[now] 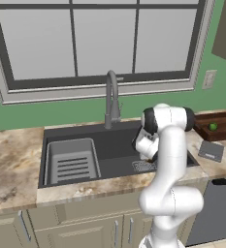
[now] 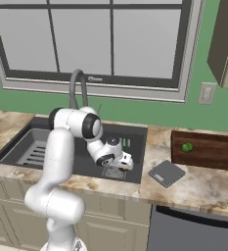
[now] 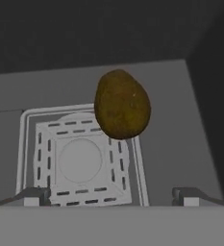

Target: Pick up all produce items and place them in the sink. Turn on the sink faucet to wash them. Then turn the sink off and put them in the tray.

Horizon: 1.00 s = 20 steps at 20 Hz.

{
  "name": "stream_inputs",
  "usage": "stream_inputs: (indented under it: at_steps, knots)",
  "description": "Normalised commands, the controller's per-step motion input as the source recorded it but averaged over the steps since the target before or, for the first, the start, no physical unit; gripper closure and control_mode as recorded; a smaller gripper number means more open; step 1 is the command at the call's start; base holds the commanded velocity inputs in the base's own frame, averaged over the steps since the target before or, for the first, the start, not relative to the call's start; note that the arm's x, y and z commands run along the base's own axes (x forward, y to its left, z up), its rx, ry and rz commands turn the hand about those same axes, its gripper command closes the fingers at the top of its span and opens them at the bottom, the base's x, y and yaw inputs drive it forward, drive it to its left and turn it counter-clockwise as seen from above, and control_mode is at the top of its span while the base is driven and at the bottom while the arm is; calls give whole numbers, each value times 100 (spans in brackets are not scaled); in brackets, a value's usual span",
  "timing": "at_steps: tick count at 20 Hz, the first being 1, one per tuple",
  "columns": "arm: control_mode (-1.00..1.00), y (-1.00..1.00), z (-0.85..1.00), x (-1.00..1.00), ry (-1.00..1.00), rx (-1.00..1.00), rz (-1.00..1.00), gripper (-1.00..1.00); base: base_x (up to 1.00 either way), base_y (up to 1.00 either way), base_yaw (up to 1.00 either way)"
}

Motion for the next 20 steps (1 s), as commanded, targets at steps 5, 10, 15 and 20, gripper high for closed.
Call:
stream_inputs:
  at_steps: [5, 10, 15, 20]
  knots:
    - [-100, -5, -10, 53, 2, 0, 0, -100, 0, 0, 0]
    - [-100, -3, -9, 58, 3, 0, 0, -100, 0, 0, 0]
    - [-100, -2, -23, 48, 5, 0, 0, -100, 0, 0, 0]
    - [-100, 0, -33, 33, 7, 0, 0, -100, 0, 0, 0]
